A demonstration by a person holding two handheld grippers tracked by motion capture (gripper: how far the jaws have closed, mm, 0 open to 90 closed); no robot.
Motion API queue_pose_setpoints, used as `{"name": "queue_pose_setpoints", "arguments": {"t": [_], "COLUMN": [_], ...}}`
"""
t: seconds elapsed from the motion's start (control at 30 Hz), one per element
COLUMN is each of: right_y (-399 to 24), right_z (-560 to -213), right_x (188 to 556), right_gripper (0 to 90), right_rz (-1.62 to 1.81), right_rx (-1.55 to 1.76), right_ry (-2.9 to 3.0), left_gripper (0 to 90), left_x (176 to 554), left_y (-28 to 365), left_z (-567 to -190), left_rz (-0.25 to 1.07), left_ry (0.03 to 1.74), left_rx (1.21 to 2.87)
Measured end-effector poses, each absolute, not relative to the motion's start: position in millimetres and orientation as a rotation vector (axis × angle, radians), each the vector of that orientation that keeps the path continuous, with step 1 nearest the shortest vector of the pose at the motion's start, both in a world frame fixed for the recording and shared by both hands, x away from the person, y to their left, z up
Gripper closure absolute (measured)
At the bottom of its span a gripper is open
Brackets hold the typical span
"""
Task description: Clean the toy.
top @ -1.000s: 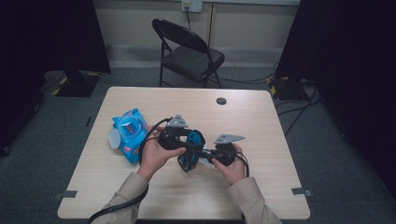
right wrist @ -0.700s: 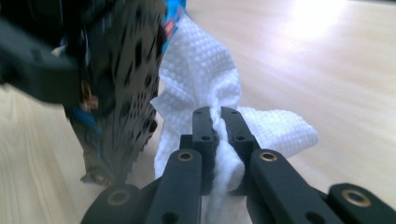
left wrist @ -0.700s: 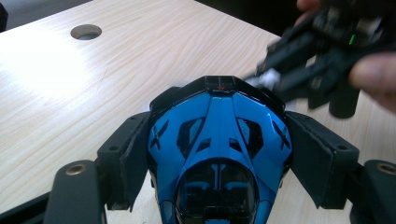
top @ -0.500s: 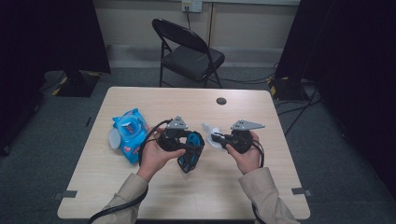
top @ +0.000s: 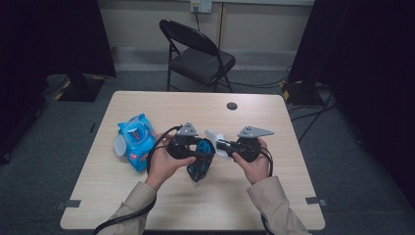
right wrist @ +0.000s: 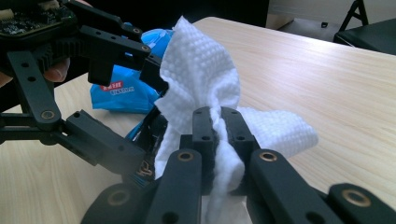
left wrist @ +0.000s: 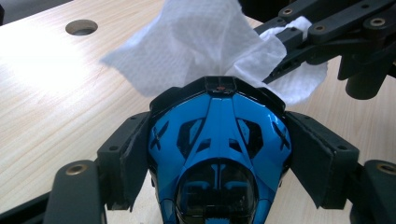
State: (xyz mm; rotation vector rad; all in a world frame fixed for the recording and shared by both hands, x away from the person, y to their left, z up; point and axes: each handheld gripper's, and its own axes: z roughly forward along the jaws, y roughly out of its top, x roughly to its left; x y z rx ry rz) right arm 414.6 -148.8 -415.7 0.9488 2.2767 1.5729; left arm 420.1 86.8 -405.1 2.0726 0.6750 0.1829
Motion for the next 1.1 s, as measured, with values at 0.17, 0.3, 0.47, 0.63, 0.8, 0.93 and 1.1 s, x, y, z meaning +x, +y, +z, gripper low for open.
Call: {"name": "queue_pose_setpoints", "arguments": {"t": [0.17, 0.3, 0.47, 0.63, 0.8, 0.93, 1.1], "right_y": [-144.8, -142.1, -138.0, -134.3, -131.9, -128.0, -121.3], "right_z": [-415.5, -417.3, -421.5, -427.7, -433.7, -441.4, -454.7], "right_x": [414.8, 414.5, 414.1, 413.6, 413.2, 412.1, 409.1], "right_gripper": [86.4, 86.4, 86.4, 86.4, 86.4, 86.4, 86.4], "right_rz": [1.574, 1.568, 1.562, 1.547, 1.546, 1.526, 1.511], "right_rx": [0.935, 0.93, 0.925, 0.921, 0.927, 0.926, 0.935], "right_ry": [2.288, 2.302, 2.317, 2.342, 2.351, 2.378, 2.411], "left_gripper": [26.2, 26.2, 26.2, 26.2, 26.2, 26.2, 26.2], "left_x": [420.5, 420.1, 420.2, 420.8, 421.0, 420.6, 420.2], "left_y": [87.5, 87.3, 88.0, 89.5, 91.0, 92.0, 92.6], "left_z": [-404.6, -403.5, -402.0, -401.3, -401.3, -400.1, -398.1], "left_rz": [0.186, 0.183, 0.187, 0.19, 0.192, 0.192, 0.201], "left_ry": [0.677, 0.68, 0.678, 0.682, 0.683, 0.685, 0.685], "left_rx": [2.073, 2.069, 2.072, 2.071, 2.071, 2.066, 2.064]}}
